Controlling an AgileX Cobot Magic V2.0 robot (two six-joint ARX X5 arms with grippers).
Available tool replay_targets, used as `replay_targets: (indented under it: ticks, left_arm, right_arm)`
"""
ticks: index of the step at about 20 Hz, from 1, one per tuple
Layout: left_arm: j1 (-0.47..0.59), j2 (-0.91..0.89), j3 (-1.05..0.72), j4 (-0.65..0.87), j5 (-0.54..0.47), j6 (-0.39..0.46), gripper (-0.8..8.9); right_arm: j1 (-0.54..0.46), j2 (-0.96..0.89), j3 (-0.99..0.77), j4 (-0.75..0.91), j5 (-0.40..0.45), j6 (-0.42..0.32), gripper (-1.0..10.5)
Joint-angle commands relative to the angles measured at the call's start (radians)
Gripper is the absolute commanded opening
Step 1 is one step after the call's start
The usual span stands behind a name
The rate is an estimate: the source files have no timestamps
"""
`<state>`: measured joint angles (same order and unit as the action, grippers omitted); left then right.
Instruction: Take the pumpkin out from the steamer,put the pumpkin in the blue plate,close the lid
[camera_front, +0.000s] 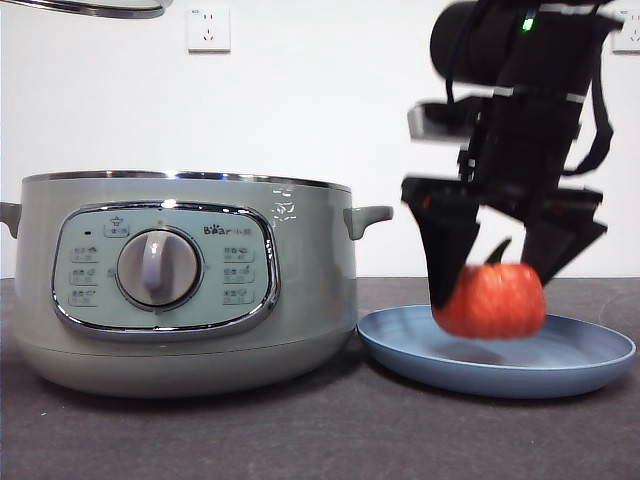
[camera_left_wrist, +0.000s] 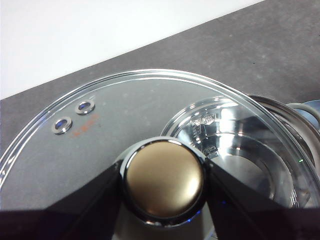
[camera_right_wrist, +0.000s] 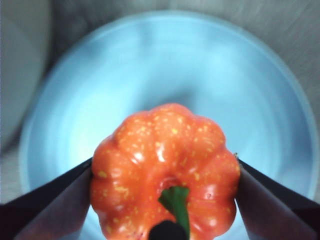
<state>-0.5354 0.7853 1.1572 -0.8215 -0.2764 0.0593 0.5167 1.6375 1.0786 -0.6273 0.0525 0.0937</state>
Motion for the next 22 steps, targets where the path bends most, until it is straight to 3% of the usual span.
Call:
replay_targets:
  ticks: [1, 4, 7, 15, 18, 22]
  left_arm:
    - [-0.002, -0.013, 0.009, 0.05, -0.005, -0.006, -0.08]
    - [-0.002, -0.013, 0.009, 0.049, -0.005, -0.006, -0.08]
    - [-0.002, -0.013, 0.009, 0.049, -0.005, -0.006, -0.08]
    - [-0.002, -0.013, 0.009, 0.051, -0.003, -0.006, -0.08]
    - [-0.002, 0.004, 0.009, 0.067, -0.002, -0.006, -0.08]
    - [-0.002, 0.083, 0.009, 0.116, 0.089, -0.007, -0.08]
  right_arm:
    - [0.001, 0.029, -0.005, 0.006, 0.0, 0.003, 1.2]
    - [0.0, 0.031, -0.005, 0.021, 0.002, 0.006, 4.0]
    - [-0.006, 0.031, -0.005, 0.019, 0.006, 0.006, 5.4]
    - [-0.006, 0.016, -0.003, 0.038, 0.005, 0.008, 5.7]
    - [-0.005, -0.075, -0.002, 0.033, 0.001, 0.028, 5.7]
    - [-0.004, -0.269, -0.002, 0.023, 0.001, 0.04, 5.6]
